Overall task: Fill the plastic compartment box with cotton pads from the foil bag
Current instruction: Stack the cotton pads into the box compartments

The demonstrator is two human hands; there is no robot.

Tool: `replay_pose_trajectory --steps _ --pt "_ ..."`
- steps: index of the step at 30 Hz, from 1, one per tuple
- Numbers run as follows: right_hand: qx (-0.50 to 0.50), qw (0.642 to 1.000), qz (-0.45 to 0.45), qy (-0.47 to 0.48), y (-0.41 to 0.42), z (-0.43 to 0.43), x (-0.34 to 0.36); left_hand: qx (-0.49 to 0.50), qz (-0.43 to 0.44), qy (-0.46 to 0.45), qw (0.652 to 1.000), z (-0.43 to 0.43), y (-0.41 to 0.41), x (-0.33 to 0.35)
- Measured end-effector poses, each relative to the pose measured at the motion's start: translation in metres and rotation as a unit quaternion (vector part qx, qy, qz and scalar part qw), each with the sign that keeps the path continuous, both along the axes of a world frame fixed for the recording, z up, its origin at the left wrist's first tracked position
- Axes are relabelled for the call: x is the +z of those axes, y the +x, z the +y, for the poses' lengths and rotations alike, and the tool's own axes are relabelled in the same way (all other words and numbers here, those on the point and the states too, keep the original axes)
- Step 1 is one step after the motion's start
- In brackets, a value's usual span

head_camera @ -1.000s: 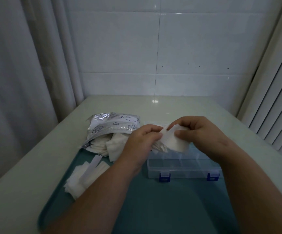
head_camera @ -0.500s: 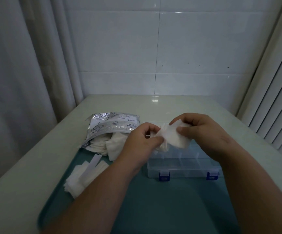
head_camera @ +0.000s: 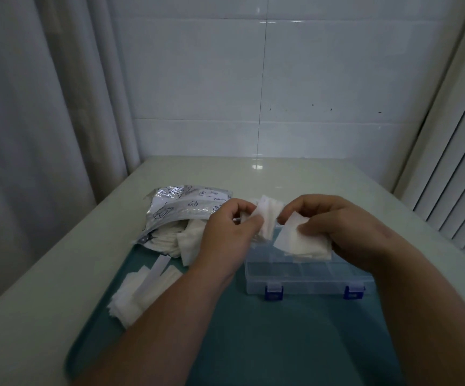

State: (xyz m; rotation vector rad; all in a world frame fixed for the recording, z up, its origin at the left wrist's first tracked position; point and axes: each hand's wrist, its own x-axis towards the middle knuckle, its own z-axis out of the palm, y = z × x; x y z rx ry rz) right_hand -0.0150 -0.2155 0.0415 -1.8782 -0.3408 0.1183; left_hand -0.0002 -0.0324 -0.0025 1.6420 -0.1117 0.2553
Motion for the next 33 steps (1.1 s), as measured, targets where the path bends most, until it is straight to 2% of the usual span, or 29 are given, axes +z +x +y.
replay_pose_trajectory --steps 11,20,24,28,33 --pt "-0.015 1.0 0.008 -0.017 -0.0025 0.0111 0.0001 -0.024 -0.002 -0.006 1.0 0.0004 -0.0015 0.0013" --pt "-0.017 0.996 0.017 0.084 0.003 0.0029 -0.0019 -0.041 0.033 -0.11 0.992 -0.0006 -0.004 0.0093" --pt "-0.009 0.994 0.034 0.101 0.0035 0.0025 -0.0026 -0.041 0.044 -0.112 0.992 -0.0005 -0.0013 0.006" --pt "-0.023 0.997 0.037 0.068 0.0037 0.0033 -0.0041 -0.054 0.048 -0.11 0.991 -0.0005 -0.0026 0.0074" --pt "-0.045 0.999 0.018 -0.013 0.0043 0.0068 -0.0063 -0.051 0.036 -0.044 0.997 -0.0008 -0.0014 0.0034"
